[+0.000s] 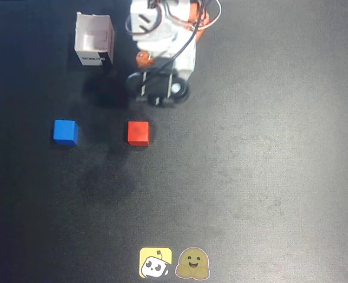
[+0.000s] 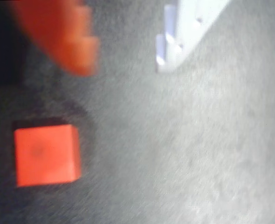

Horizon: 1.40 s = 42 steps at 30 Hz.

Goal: Put the red cube on top of the blue cube.

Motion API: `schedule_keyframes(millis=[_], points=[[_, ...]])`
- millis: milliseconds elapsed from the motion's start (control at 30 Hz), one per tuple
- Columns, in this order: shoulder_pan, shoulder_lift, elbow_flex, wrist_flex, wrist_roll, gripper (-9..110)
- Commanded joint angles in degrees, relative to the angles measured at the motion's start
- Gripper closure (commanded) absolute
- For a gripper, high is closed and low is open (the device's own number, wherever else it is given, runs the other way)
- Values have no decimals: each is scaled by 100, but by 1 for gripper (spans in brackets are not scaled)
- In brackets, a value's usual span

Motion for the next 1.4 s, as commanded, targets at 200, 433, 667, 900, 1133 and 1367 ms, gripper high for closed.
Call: schedule_keyframes(millis=[200, 433, 667, 900, 1133, 1367], points=[[237, -1239, -1081, -229, 44, 78], [404, -2188, -1494, -519, -299, 77], [527, -2927, -1512, -958, -598, 77], [536, -3568, -1450, -1310, -721, 78], [677, -3964, -1310, -1591, -905, 78], [747, -4140, -914, -1951, -976, 78]])
